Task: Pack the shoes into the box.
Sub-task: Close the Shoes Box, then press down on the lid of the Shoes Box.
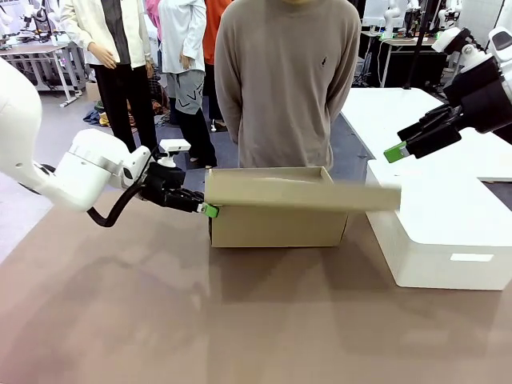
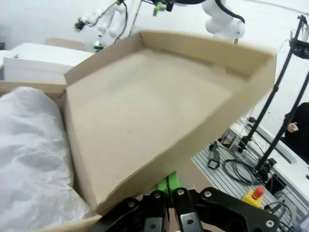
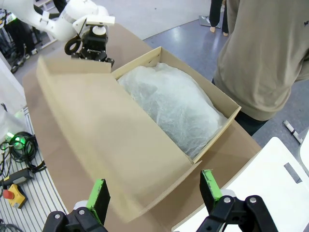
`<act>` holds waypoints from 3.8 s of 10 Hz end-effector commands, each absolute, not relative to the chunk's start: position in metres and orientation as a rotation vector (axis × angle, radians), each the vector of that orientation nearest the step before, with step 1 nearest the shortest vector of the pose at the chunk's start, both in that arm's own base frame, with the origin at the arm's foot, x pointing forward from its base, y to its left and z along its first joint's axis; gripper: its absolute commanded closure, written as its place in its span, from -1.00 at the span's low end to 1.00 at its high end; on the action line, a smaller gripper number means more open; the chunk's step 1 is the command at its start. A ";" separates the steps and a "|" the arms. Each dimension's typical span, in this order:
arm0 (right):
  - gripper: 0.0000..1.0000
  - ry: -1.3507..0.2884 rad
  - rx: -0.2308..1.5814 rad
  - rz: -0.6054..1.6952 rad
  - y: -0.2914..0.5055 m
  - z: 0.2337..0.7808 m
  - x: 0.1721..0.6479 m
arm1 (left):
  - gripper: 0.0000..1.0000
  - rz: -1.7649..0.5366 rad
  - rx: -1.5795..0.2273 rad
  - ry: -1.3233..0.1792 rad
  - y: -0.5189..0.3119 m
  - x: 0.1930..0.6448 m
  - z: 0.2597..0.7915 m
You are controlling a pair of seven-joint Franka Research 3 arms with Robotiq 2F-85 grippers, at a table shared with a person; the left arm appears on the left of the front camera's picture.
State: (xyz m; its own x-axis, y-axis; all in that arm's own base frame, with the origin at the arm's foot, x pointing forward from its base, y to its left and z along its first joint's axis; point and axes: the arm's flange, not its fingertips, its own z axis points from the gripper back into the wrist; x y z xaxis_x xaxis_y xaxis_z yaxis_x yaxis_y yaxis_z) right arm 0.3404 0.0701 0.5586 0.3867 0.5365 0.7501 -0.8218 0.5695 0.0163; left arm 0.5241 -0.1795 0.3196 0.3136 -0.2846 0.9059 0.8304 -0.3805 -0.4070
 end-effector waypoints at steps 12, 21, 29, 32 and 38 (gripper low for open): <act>-1.00 -0.776 0.425 0.896 0.070 0.558 0.341 | 1.00 -1.228 -1.051 -0.791 -0.158 0.532 0.366; -1.00 -0.776 0.425 0.896 0.070 0.558 0.341 | 1.00 -1.228 -1.051 -0.791 -0.158 0.532 0.366; -1.00 -0.621 0.404 0.941 0.104 0.577 0.391 | 0.63 -1.211 -0.731 -0.688 -0.142 0.478 0.441; 0.10 -0.562 0.319 0.923 0.146 0.589 0.428 | -0.54 -1.056 -0.682 -0.640 -0.131 0.446 0.468; 1.00 -0.542 0.200 0.939 0.213 0.573 0.485 | -1.00 -0.989 -0.513 -0.446 -0.113 0.417 0.506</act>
State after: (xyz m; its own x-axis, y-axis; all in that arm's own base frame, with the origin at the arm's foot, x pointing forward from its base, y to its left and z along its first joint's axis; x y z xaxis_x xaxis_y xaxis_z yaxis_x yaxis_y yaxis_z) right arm 0.4737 0.2053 0.5707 0.4510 0.7102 0.5406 -0.8273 0.5600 -0.0454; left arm 0.4233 -0.1157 0.4973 0.4589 -0.6459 0.6101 0.8768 0.4404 -0.1932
